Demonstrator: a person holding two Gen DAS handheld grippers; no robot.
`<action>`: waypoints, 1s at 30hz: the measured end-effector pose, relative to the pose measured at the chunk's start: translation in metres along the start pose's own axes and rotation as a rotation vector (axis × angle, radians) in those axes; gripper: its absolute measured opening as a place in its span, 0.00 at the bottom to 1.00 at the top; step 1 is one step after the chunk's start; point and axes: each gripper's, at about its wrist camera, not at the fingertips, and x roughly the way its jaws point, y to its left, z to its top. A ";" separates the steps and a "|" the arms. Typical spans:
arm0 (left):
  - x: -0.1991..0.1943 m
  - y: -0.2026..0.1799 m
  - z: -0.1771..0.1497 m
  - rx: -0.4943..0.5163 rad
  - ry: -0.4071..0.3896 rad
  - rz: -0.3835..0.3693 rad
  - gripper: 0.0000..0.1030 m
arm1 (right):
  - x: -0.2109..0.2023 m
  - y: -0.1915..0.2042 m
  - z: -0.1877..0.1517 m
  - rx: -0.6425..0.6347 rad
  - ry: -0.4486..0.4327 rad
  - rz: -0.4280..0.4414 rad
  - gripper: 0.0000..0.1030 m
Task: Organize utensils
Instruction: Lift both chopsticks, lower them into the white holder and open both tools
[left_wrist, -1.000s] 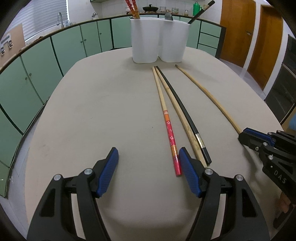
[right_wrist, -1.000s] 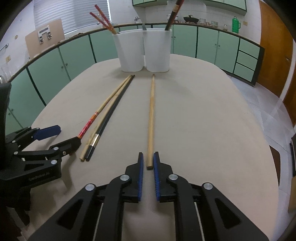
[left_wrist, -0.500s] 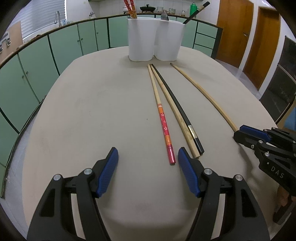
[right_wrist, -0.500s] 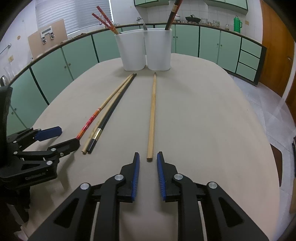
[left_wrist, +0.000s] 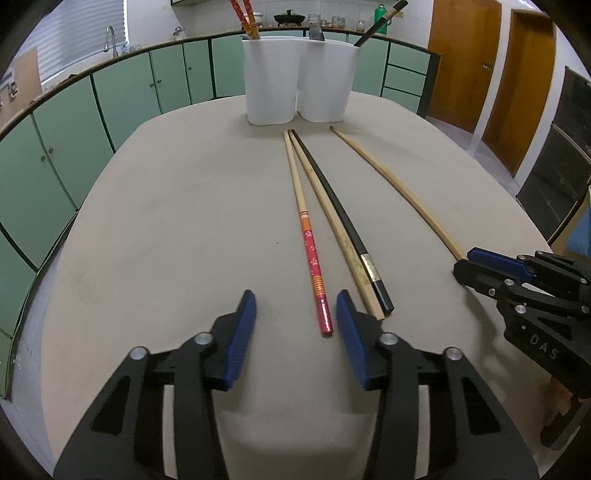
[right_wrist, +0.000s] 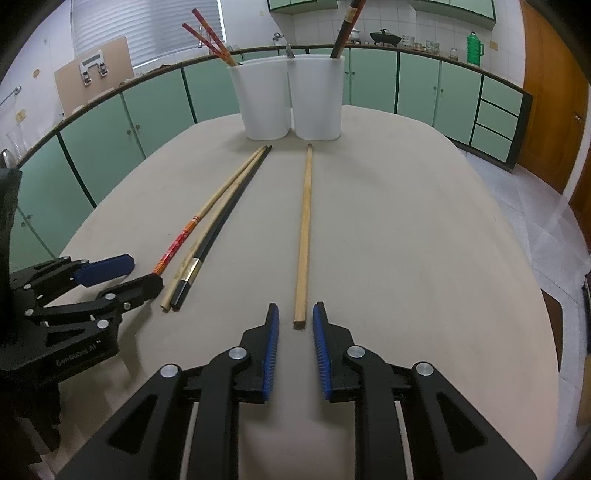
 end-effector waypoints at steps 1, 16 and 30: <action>0.000 -0.001 0.001 0.003 -0.001 -0.001 0.30 | 0.001 0.001 0.000 -0.001 0.000 -0.001 0.15; -0.017 -0.001 0.009 -0.006 -0.042 -0.018 0.06 | -0.018 -0.003 0.005 -0.012 -0.044 0.004 0.07; -0.100 0.008 0.060 0.021 -0.287 0.006 0.04 | -0.085 -0.006 0.058 -0.073 -0.228 -0.002 0.06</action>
